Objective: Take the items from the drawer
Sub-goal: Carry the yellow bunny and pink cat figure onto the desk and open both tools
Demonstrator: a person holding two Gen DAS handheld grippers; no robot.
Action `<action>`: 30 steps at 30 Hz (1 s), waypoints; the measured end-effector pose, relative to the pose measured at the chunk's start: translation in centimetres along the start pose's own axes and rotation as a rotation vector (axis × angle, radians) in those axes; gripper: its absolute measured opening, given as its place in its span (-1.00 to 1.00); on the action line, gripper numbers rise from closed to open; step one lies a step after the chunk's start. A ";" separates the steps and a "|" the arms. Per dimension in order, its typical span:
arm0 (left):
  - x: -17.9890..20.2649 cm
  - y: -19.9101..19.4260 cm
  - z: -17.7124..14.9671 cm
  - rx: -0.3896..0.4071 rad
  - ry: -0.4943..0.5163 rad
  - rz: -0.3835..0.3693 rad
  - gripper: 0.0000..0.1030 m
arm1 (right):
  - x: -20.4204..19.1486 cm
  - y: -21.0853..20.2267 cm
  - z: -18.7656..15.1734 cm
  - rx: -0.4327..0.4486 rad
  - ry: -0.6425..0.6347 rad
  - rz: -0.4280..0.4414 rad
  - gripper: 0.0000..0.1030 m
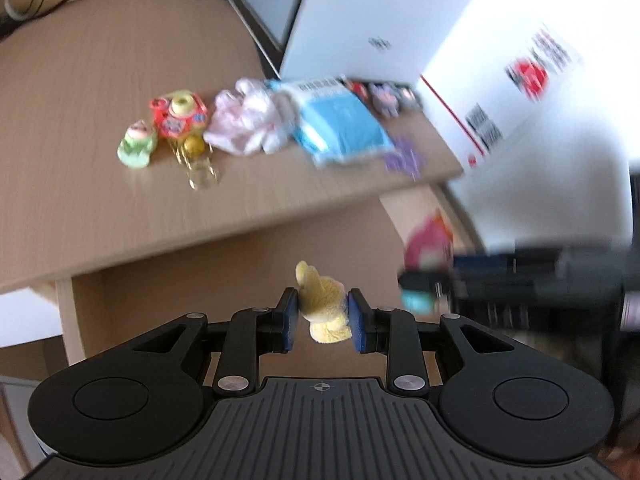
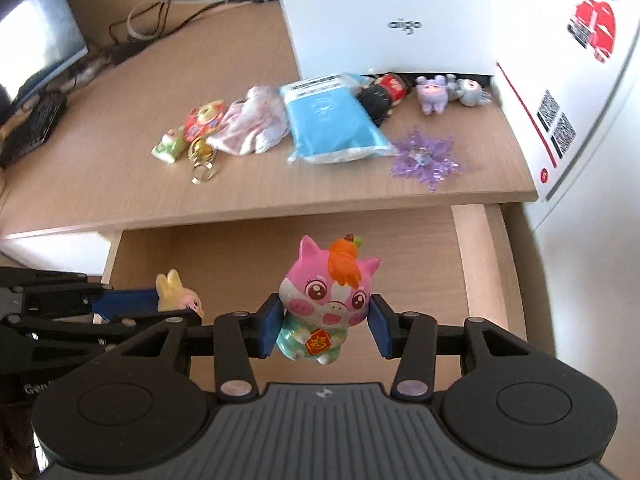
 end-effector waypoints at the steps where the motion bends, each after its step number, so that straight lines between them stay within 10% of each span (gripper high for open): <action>1: -0.7 0.3 0.9 0.008 -0.029 0.011 -0.42 | 0.2 0.5 -0.4 0.001 0.015 0.008 -0.11; 10: -7.5 5.3 13.5 0.198 -0.258 0.096 -0.42 | -1.7 -3.4 -0.3 0.011 -0.027 0.055 -0.11; 18: -9.1 13.4 15.2 0.091 -0.247 0.191 -0.39 | -0.4 -4.4 0.3 0.051 -0.078 -0.004 -0.11; 30: -6.8 1.6 12.4 0.307 -0.176 0.069 -0.39 | 3.2 -3.1 6.8 0.193 -0.016 -0.080 -0.11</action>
Point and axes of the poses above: each gripper's, at about its wrist camera, not at the fingertips, and y roughly the way its jaws point, x to its right, z to its top, the point moved 7 cm from there along y, roughly the way its jaws point, and after that the axes turned 15 degrees about x, right-handed, at the moved point
